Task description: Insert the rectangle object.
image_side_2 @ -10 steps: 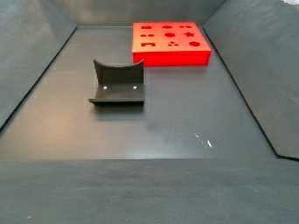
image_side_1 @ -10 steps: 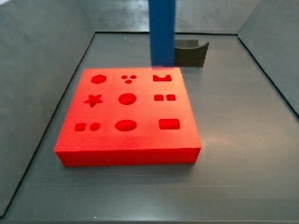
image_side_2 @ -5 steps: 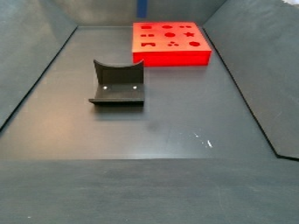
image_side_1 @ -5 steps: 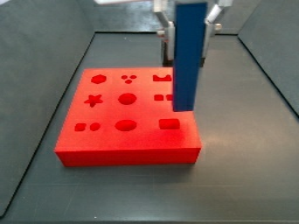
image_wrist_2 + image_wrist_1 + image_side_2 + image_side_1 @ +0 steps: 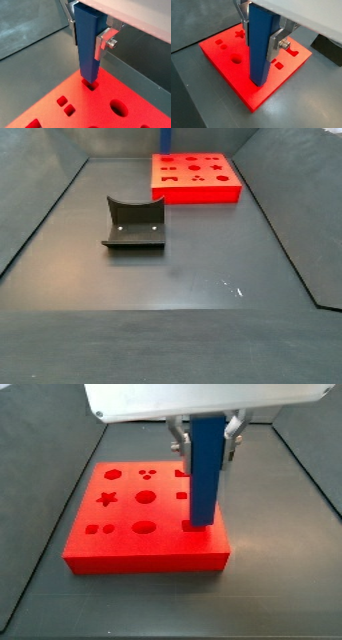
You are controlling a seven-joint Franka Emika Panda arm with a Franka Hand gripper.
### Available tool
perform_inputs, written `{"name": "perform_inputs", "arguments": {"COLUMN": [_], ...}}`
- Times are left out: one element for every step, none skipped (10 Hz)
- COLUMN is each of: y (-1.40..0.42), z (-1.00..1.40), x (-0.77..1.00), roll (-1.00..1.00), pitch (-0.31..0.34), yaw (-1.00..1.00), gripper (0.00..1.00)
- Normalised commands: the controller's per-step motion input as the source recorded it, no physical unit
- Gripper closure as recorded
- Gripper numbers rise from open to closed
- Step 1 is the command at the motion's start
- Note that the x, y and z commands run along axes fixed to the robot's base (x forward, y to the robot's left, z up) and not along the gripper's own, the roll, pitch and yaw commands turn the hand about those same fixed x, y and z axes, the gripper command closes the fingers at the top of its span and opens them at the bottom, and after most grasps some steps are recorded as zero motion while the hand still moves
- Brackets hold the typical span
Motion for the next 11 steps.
{"name": "perform_inputs", "arguments": {"y": [0.00,0.00,0.00,0.00,0.00,0.00,0.00,0.00,0.00,-0.01,-0.01], "z": [-0.08,-0.05,-0.23,-0.29,-0.27,-0.25,-0.24,-0.24,-0.34,-0.62,-0.83], "x": [0.00,0.00,0.05,0.08,0.00,0.00,-0.01,-0.10,0.00,0.12,0.18], "roll": [0.12,0.02,0.10,0.16,0.17,0.16,0.12,0.09,0.09,0.05,0.00], "pitch": [0.000,0.000,0.000,0.011,0.009,0.007,0.000,0.000,0.000,0.000,0.000], "yaw": [0.00,0.00,-0.05,-0.06,-0.08,-0.07,-0.07,-0.11,-0.07,-0.15,-0.20], "gripper": [1.00,1.00,1.00,1.00,1.00,1.00,1.00,1.00,1.00,1.00,1.00]}}
